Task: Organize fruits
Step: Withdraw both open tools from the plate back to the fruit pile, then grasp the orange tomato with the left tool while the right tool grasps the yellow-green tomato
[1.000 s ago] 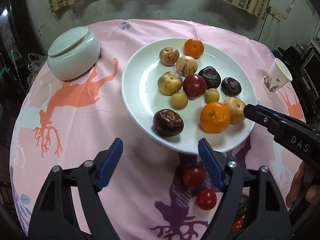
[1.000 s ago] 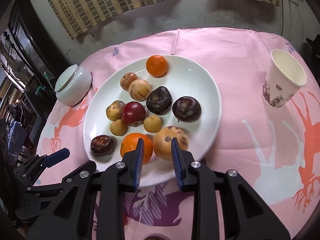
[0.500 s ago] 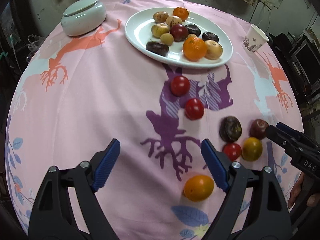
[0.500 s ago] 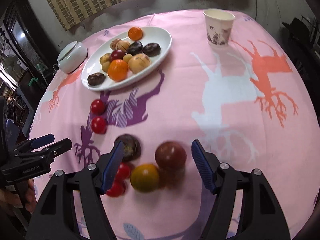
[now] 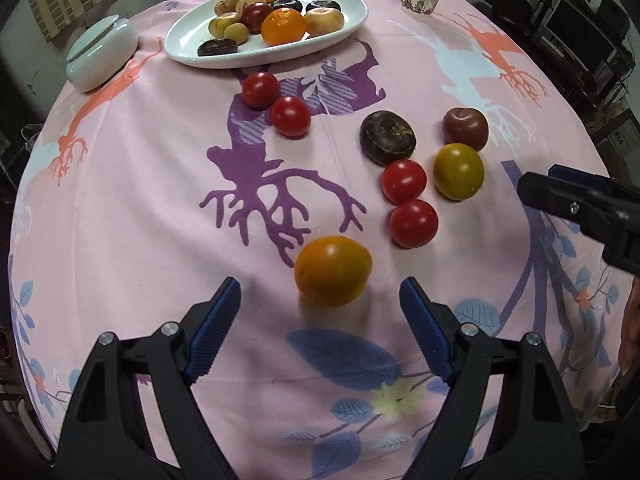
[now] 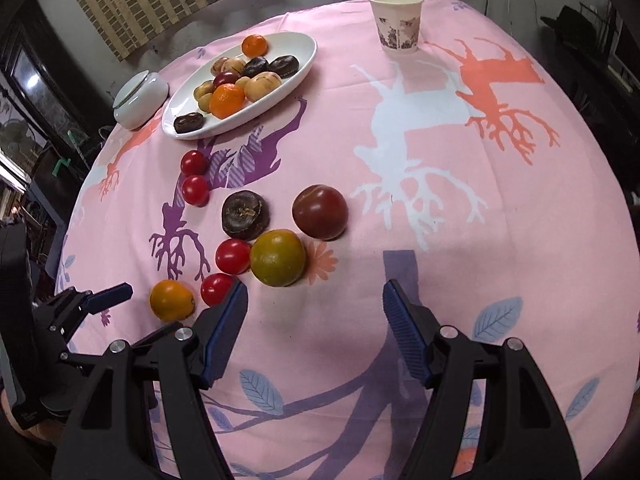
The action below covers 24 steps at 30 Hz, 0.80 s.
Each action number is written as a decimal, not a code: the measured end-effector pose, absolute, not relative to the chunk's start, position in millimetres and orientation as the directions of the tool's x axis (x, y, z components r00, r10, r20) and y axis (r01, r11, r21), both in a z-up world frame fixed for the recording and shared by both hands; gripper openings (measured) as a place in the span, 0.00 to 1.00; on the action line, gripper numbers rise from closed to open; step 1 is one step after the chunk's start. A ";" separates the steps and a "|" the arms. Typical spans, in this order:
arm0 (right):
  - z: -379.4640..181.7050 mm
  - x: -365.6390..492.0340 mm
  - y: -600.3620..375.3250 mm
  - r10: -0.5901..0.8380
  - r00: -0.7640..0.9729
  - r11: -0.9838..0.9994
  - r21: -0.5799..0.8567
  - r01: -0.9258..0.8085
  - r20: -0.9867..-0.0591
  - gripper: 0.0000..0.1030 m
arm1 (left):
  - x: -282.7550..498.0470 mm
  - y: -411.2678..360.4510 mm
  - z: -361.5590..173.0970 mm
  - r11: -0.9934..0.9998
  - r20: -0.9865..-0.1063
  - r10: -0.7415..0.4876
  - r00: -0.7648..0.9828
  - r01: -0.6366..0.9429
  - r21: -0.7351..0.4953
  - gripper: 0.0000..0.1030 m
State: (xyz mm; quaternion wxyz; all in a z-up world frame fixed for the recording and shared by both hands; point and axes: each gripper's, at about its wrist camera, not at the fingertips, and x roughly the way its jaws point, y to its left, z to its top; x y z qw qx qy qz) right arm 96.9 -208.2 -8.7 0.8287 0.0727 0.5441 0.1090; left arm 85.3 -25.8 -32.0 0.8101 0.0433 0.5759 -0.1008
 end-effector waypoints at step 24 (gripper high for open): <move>-47.3 127.9 -179.9 0.282 0.284 0.959 0.260 -0.113 -0.917 0.52 | 99.2 -9.2 -48.1 0.970 -0.942 -0.217 0.257 0.166 -0.179 0.39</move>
